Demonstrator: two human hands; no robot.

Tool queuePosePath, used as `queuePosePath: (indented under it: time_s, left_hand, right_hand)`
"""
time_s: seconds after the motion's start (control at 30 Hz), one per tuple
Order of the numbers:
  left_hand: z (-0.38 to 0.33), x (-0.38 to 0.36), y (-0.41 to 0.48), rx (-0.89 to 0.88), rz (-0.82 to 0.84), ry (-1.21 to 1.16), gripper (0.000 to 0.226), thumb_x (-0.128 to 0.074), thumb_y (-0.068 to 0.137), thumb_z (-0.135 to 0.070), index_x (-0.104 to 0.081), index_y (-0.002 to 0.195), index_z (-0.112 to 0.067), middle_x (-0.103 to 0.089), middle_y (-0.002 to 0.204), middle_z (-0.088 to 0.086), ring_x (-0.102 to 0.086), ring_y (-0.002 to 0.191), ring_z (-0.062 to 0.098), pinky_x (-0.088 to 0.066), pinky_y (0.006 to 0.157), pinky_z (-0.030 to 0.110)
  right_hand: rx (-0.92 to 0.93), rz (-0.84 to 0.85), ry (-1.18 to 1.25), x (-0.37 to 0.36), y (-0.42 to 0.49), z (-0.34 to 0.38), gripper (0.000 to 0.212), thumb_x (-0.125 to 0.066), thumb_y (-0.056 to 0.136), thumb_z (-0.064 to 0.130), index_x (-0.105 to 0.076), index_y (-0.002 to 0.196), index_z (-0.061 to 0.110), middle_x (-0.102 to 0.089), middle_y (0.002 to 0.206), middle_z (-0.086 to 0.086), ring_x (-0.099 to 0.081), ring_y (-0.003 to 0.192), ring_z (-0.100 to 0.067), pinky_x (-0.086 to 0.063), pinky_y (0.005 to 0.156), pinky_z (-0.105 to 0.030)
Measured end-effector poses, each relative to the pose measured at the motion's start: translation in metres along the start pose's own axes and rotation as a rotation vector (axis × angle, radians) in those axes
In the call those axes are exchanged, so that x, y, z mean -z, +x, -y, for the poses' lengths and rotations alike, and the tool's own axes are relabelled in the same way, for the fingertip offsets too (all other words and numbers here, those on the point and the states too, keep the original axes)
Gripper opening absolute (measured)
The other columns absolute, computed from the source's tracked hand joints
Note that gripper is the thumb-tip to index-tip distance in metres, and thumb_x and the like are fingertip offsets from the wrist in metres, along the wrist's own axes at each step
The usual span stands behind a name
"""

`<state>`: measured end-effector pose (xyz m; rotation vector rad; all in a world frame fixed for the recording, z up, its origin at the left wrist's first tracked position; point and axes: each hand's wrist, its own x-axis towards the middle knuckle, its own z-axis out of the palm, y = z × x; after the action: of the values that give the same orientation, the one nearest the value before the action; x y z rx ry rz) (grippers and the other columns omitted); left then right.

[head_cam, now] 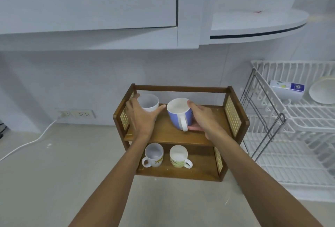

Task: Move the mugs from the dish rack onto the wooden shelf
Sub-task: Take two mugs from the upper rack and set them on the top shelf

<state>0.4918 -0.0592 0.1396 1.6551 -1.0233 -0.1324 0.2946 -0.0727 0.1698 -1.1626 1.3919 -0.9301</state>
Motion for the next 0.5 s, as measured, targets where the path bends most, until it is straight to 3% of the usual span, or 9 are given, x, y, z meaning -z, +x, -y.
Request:
queuePosePath:
  time_s: [0.13, 0.27, 0.4, 0.5]
  left_hand:
    - [0.004, -0.004, 0.001, -0.006, 0.002, 0.021, 0.101, -0.081, 0.06, -0.074, -0.043, 0.142, -0.028, -0.049, 0.142, 0.002, -0.046, 0.13, 0.025, -0.047, 0.1, 0.044]
    - [0.004, -0.004, -0.002, -0.012, 0.016, 0.055, 0.103, -0.081, 0.064, -0.071, -0.038, 0.146, -0.025, -0.044, 0.145, 0.005, -0.043, 0.133, 0.027, -0.047, 0.101, 0.045]
    - [0.012, 0.0, -0.008, -0.04, 0.083, 0.103, 0.104, -0.085, 0.066, -0.061, -0.03, 0.148, -0.026, -0.036, 0.144, 0.01, -0.04, 0.133, 0.03, -0.041, 0.092, 0.033]
    - [0.017, 0.006, -0.01, -0.062, 0.106, 0.102, 0.103, -0.088, 0.066, -0.054, -0.029, 0.148, -0.029, -0.034, 0.141, 0.008, -0.04, 0.133, 0.031, -0.045, 0.096, 0.04]
  right_hand:
    - [0.111, -0.126, -0.242, -0.001, 0.001, -0.001, 0.049, -0.047, 0.1, 0.059, -0.069, 0.123, 0.022, -0.07, 0.108, 0.002, -0.075, 0.082, -0.02, -0.067, 0.072, -0.038]
    - [0.144, -0.159, -0.318, -0.002, 0.0, -0.002, 0.053, -0.043, 0.102, 0.057, -0.069, 0.129, 0.019, -0.074, 0.116, -0.003, -0.076, 0.077, -0.02, -0.067, 0.071, -0.037]
    - [0.166, -0.195, -0.358, -0.004, -0.002, -0.005, 0.056, -0.04, 0.102, 0.059, -0.066, 0.133, 0.02, -0.075, 0.116, -0.004, -0.075, 0.076, -0.019, -0.062, 0.055, -0.022]
    - [0.197, -0.222, -0.408, -0.004, -0.003, -0.007, 0.053, -0.04, 0.104, 0.056, -0.067, 0.133, 0.02, -0.075, 0.107, -0.002, -0.074, 0.072, -0.016, -0.059, 0.05, -0.019]
